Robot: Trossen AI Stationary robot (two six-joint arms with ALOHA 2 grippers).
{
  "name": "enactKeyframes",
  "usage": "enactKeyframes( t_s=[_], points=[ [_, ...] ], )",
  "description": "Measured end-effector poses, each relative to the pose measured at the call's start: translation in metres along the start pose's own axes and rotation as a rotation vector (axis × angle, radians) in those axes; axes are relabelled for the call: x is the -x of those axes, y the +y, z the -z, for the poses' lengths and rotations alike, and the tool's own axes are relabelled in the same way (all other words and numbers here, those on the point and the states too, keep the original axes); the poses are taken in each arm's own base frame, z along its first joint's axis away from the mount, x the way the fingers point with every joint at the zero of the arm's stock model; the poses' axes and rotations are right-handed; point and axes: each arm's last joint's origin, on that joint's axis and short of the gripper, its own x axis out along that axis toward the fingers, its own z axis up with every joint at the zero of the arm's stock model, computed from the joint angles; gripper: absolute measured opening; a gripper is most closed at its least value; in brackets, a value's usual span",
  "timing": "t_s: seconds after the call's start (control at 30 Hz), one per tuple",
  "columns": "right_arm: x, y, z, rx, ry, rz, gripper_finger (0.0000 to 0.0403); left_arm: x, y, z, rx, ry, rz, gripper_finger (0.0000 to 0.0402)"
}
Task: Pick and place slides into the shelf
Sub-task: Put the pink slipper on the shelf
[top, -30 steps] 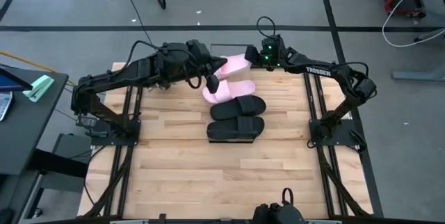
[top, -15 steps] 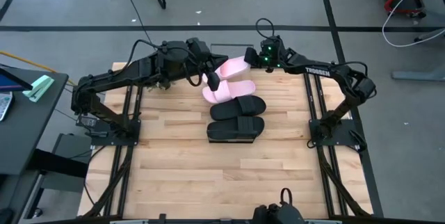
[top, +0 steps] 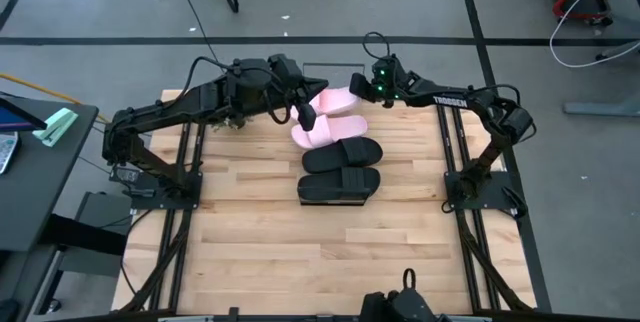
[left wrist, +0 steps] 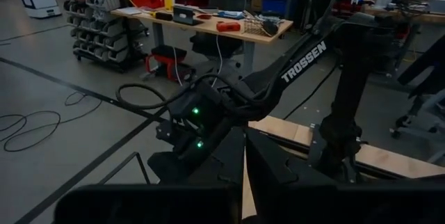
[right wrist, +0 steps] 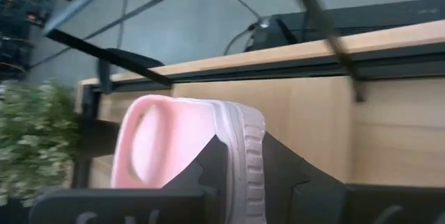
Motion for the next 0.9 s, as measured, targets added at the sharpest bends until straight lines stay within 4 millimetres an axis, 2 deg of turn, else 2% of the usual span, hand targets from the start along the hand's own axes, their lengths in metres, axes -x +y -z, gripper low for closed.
enactKeyframes(
  t_s=[0.13,0.33,0.7,0.9],
  points=[
    [0.0004,-0.005,0.0027,0.032,0.012,0.065,0.0058,0.0,0.0,0.0,0.0,0.001,0.0,0.0019],
    [0.0006,-0.0055,0.0027,0.043,0.013,0.07,0.0057,0.0,0.0,0.0001,-0.023,0.001,0.0,0.0007],
    [0.001,-0.0095,0.0052,0.072,0.035,0.116,0.0058,0.0,0.0,0.0001,-0.02,0.001,0.0,0.0018],
    [0.0012,-0.0107,0.0061,0.079,0.046,0.127,0.0091,0.0,-0.0001,0.0,-0.017,0.001,0.002,0.0006]
  ],
)
